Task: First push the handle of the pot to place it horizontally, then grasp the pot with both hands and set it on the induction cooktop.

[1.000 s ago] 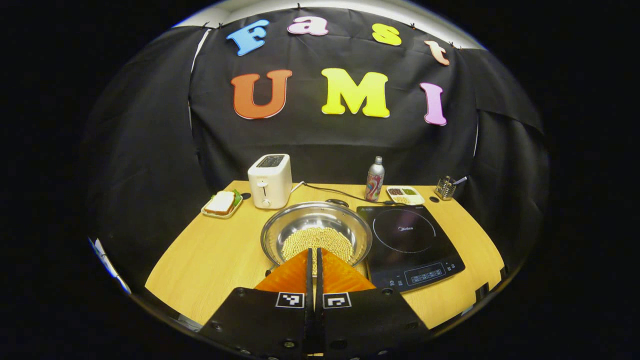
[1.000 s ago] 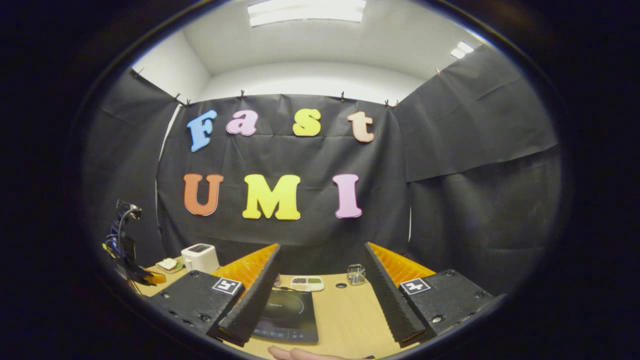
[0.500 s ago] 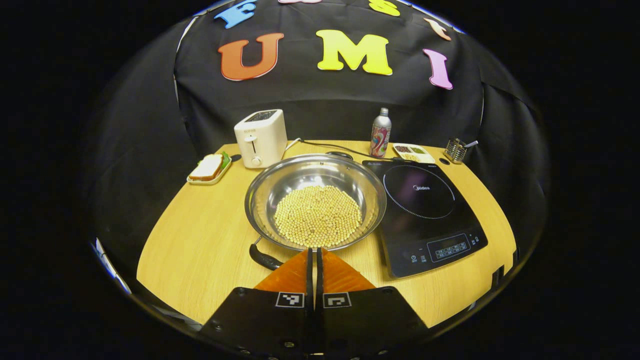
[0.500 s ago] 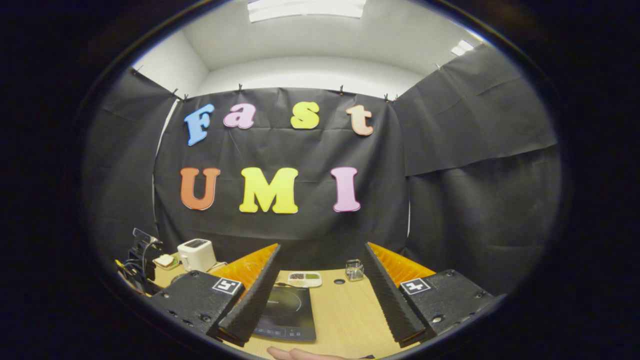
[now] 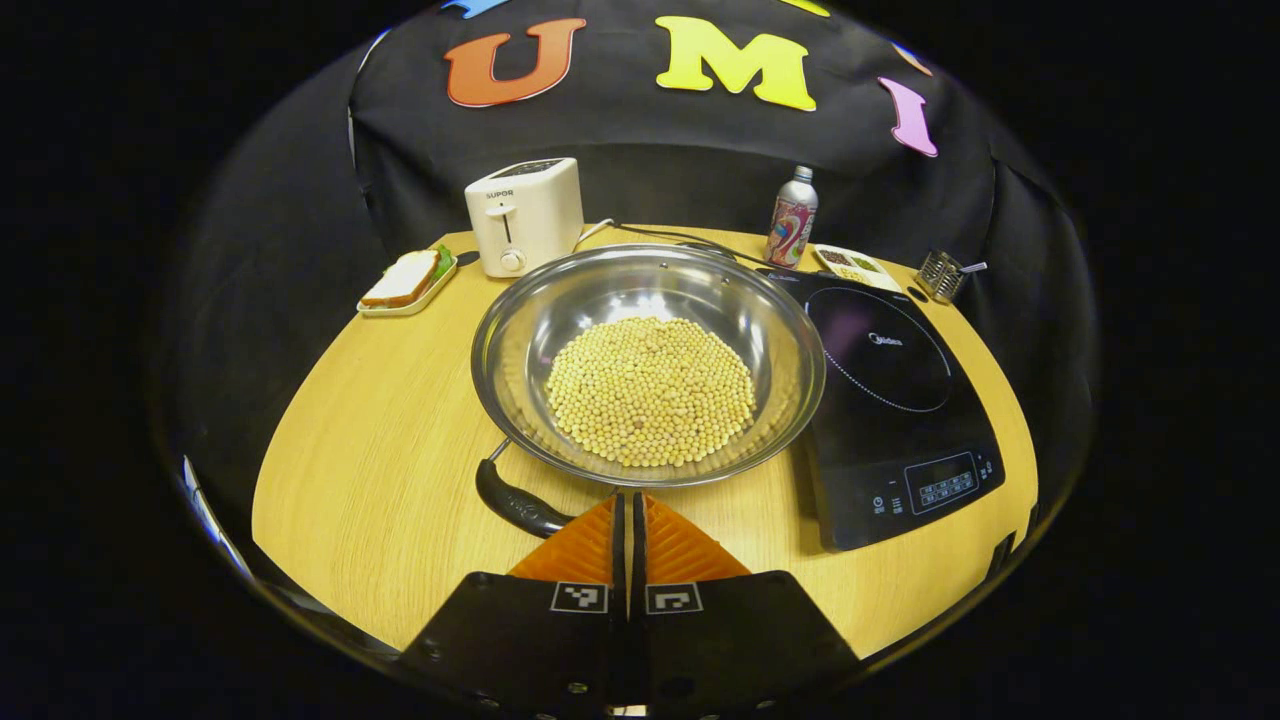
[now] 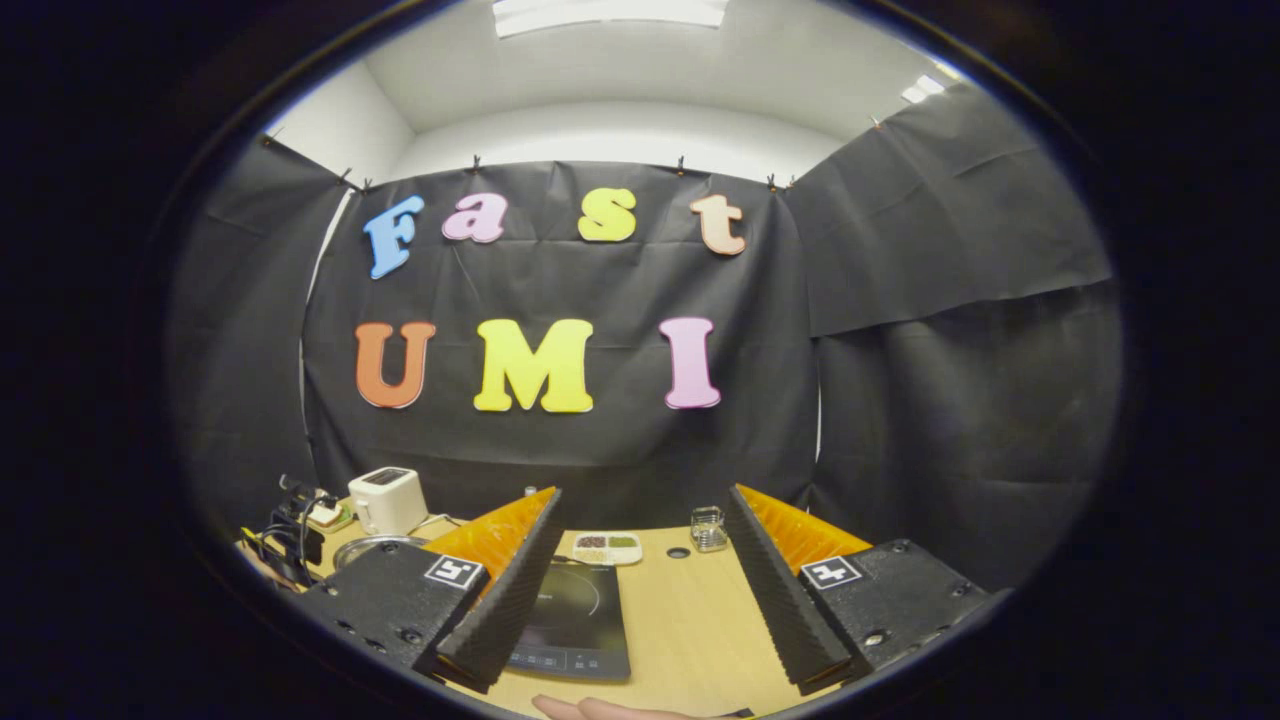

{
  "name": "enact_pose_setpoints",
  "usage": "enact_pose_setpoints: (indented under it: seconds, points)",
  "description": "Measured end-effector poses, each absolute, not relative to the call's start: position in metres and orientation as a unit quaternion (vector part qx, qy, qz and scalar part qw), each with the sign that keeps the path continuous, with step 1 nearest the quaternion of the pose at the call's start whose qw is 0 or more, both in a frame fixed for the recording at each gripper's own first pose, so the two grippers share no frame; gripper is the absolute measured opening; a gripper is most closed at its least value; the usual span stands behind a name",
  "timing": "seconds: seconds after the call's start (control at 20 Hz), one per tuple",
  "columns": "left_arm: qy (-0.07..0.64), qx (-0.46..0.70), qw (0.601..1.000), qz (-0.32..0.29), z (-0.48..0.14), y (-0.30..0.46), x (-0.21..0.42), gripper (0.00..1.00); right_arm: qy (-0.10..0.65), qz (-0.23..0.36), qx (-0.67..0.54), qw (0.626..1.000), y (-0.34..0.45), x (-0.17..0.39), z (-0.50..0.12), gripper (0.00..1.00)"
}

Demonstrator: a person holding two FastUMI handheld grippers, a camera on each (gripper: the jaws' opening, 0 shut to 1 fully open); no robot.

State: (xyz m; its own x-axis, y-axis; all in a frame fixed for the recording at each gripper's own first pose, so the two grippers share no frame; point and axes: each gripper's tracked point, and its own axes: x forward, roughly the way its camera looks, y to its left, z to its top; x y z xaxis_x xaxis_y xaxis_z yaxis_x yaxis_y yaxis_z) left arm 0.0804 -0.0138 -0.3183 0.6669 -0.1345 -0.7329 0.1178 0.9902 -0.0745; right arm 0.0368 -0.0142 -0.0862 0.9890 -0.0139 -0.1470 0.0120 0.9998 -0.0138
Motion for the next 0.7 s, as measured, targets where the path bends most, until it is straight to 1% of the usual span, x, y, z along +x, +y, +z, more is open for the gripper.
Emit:
enact_pose_setpoints:
  seconds: [0.05, 0.1, 0.15, 0.4, 0.65, 0.7]
  points:
    - [0.403, -0.013, 0.912, -0.072, -0.320, -0.015, 0.079, 0.00, 0.079, -0.007, -0.004, 0.997, -0.014, 0.038, -0.091, 0.99]
    - [0.402, -0.015, 0.912, -0.074, -0.320, -0.014, 0.079, 0.10, 0.084, -0.009, -0.001, 0.996, -0.014, 0.040, -0.095, 0.99]
    - [0.402, -0.015, 0.912, -0.074, -0.322, -0.014, 0.080, 0.00, 0.087, -0.011, 0.000, 0.996, -0.016, 0.042, -0.097, 0.99]
    - [0.402, -0.021, 0.913, -0.074, -0.323, -0.009, 0.079, 0.00, 0.097, -0.010, 0.005, 0.995, -0.014, 0.036, -0.099, 1.00]
    - [0.404, -0.023, 0.912, -0.063, -0.330, 0.007, 0.083, 0.00, 0.069, -0.001, 0.003, 0.998, -0.006, 0.024, -0.081, 0.99]
    - [0.407, -0.022, 0.911, -0.061, -0.332, 0.009, 0.083, 0.10, 0.063, -0.001, 0.000, 0.998, -0.005, 0.022, -0.077, 1.00]
